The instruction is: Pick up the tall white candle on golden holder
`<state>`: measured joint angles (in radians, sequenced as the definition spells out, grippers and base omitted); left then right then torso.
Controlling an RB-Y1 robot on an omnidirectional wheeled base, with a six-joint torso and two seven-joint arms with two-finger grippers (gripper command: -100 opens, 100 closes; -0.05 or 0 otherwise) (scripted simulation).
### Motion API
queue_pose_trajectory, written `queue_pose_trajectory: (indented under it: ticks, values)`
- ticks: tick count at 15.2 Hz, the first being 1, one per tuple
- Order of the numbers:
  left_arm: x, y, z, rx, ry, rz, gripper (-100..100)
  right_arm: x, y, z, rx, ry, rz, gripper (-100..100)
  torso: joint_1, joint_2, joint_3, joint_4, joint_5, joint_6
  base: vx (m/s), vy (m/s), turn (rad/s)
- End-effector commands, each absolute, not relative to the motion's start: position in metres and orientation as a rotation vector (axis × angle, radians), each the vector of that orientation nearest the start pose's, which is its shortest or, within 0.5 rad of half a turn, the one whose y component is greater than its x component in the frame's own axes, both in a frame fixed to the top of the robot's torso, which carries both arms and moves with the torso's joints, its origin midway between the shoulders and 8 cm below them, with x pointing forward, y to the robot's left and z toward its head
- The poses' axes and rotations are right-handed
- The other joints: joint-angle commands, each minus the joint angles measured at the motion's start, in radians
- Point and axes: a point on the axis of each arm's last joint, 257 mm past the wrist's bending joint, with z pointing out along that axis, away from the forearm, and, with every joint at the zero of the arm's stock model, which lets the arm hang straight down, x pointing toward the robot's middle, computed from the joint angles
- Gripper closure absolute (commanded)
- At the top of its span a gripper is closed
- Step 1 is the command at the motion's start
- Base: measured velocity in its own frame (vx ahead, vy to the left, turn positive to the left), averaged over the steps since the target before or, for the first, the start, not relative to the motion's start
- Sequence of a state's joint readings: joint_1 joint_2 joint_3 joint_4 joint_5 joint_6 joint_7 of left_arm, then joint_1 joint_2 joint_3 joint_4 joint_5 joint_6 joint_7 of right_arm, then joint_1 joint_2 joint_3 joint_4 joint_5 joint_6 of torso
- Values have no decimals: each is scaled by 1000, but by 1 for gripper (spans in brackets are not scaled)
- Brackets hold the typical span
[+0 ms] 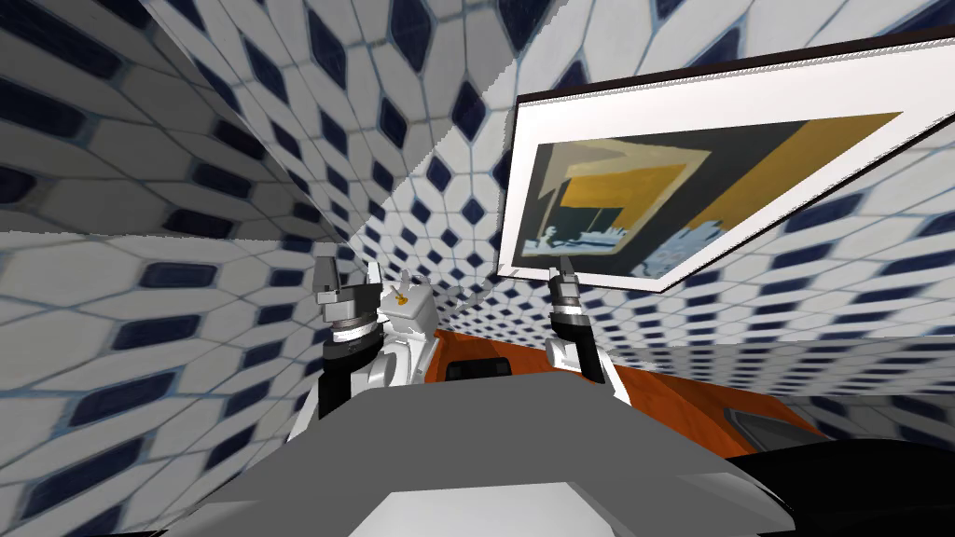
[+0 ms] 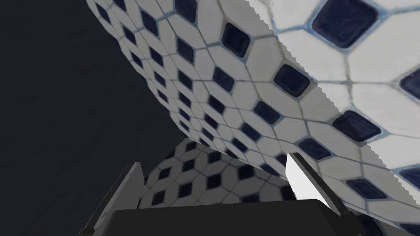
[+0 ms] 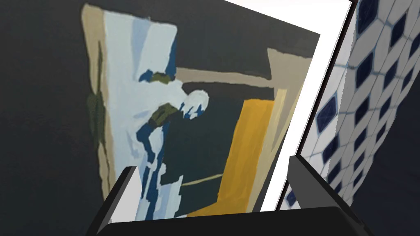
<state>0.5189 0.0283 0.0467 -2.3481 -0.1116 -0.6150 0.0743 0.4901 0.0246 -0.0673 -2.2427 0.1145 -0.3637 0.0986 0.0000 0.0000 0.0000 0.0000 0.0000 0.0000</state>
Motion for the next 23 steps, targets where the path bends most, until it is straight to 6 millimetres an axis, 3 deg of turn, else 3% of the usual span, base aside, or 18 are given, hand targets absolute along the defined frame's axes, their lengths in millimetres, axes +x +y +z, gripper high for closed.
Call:
queue_pose_trajectory:
  ticks: [1,5,11,12,15,16,19,23]
  values:
    - [311,263,64,-428,611,-1285,-100,369,-301,-17,691,788,1030,0,0,0,0,0,0,0,0,0,0]
    - [322,254,47,-373,713,-1238,-100,369,-302,-17,691,788,1030,0,3,0,0,0,1,0,-1,28,-21]
    - [349,252,0,-291,893,-1086,-100,369,-302,-17,691,788,1030,0,7,0,0,0,1,0,-3,70,-42]
    - [349,252,0,-291,893,-1086,-100,369,-302,-17,691,788,1030,0,8,0,0,0,2,0,-6,86,-31]
    - [364,255,-30,-245,988,-983,-100,369,-302,-17,691,788,1030,0,7,0,0,0,2,0,2,77,-39]
    - [364,255,-30,-245,988,-983,-100,369,-302,-17,691,788,1030,0,7,-1,0,0,2,0,5,74,-40]
    - [377,262,-62,-193,1078,-870,-100,369,-302,-17,691,788,1030,0,6,-1,0,0,1,0,-1,80,-45]
    - [386,269,-88,-162,1144,-790,-100,369,-302,-17,691,788,1030,0,6,0,0,0,1,0,-8,69,-35]
